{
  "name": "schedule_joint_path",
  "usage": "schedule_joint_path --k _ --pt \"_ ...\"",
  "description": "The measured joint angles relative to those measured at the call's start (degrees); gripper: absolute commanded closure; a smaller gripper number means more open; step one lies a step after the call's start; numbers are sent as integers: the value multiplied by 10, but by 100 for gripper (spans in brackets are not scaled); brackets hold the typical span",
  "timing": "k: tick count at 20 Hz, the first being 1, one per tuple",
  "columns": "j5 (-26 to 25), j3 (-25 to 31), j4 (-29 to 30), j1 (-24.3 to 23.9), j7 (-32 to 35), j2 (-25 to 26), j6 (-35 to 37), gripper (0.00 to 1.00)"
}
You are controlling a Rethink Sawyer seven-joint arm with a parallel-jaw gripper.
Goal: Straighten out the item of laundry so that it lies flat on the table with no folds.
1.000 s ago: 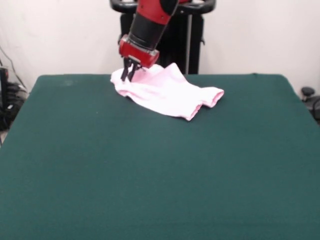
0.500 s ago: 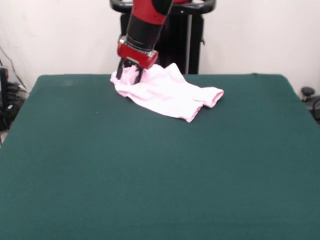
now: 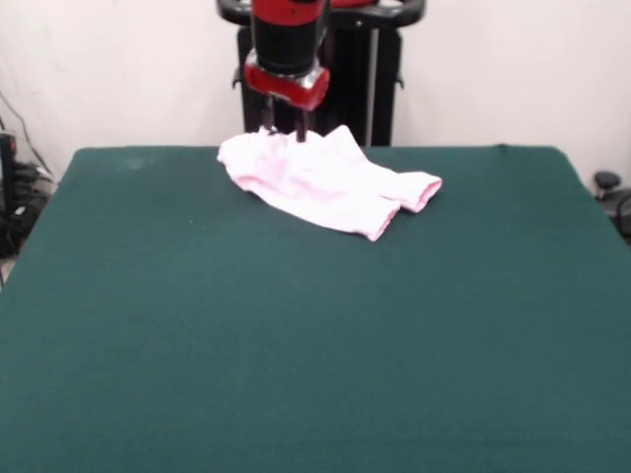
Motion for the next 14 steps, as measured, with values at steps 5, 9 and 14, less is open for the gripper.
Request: schedule_joint_path --k 5,9,14 --pt "0 1 -4 34 0 -46 33 0" --pt "1 -2 -21 79 0 -70 33 0" --pt "24 -13 -53 129 0 -67 21 0"
